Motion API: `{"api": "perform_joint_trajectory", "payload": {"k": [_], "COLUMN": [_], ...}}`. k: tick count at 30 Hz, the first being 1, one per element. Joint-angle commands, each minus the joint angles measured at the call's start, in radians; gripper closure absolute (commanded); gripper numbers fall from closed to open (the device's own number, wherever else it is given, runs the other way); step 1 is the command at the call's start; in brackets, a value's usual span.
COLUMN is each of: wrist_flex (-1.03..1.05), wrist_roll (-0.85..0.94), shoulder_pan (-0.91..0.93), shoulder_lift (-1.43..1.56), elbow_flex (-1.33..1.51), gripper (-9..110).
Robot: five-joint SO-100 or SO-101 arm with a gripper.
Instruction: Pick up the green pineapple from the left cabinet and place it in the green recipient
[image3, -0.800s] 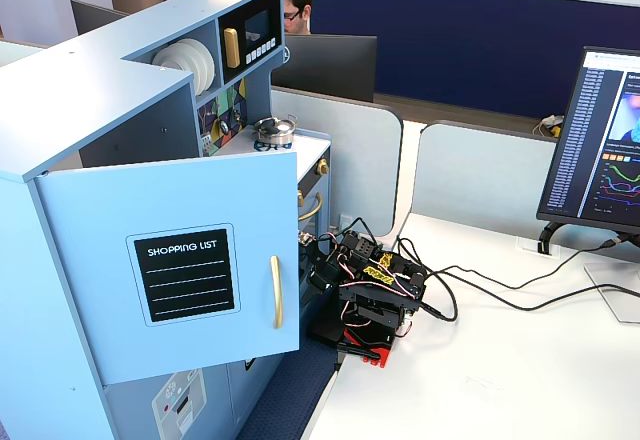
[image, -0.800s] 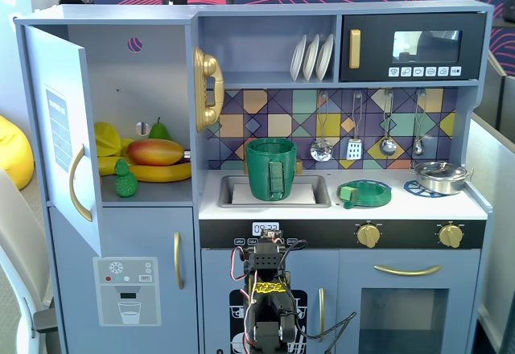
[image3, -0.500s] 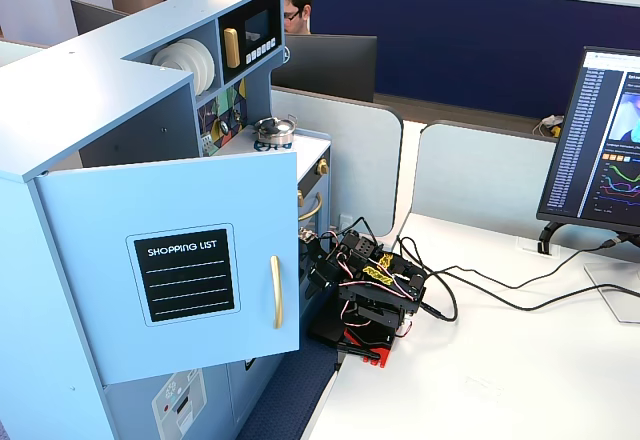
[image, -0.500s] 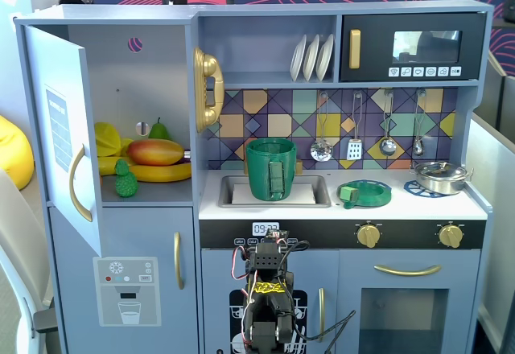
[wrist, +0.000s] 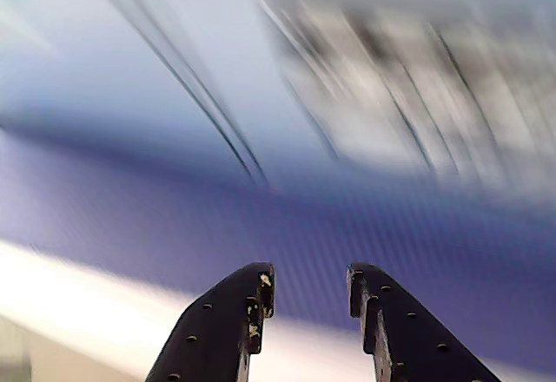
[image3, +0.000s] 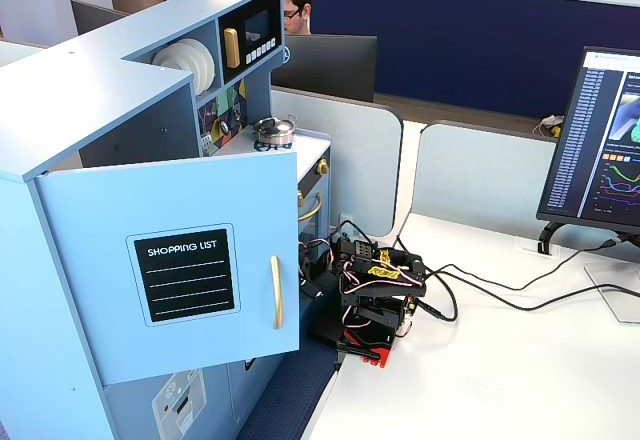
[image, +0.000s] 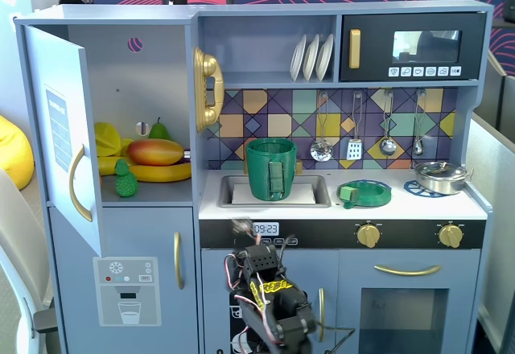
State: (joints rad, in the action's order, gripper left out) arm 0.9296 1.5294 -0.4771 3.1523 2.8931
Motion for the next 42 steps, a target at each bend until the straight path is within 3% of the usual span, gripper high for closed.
{"api": "perform_joint_trajectory", "payload": {"k": [1, 5, 8, 12, 16, 27, 42], "wrist_flex": [-0.334, -0.664, -0.729, -0.793, -0.905, -1.071, -1.101], "wrist_roll": [0.055, 0.164, 0.183, 0.087, 0.038, 0.098, 0.118], "shoulder_pan": [-0.19, -0.282, -0.319, -0.327, -0.308, -0.291, -0.258], "shoulder_lift": [-0.091, -0.281, -0.42, -0.569, -0.687, -0.999, -1.341], "elbow_flex": [-0.147, -0.23, -0.33, -0.477, -0.565, -0.801, -1.123], "gripper": [101, 97, 93, 73, 63, 56, 55]}}
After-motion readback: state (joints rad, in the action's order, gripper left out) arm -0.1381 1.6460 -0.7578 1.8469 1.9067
